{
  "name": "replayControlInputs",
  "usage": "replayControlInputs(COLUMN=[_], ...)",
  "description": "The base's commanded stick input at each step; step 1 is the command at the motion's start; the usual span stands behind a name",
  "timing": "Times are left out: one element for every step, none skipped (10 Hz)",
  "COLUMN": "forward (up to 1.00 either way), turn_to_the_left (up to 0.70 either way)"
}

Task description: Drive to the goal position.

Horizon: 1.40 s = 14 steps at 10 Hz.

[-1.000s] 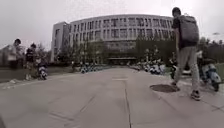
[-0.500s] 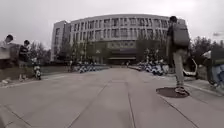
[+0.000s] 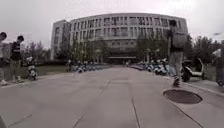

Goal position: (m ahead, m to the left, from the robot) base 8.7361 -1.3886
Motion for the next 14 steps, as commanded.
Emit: replayControlInputs(forward=[0.70,0.70,0.70,0.70,0.70,0.70,0.70,0.70,0.70,0.70,0.70,0.70,0.70,0.70], turn_to_the_left=[0.00,0.00,0.00,0.00,0.00,0.00,0.00,0.00,0.00,0.00,0.00,0.00,0.00,0.00])
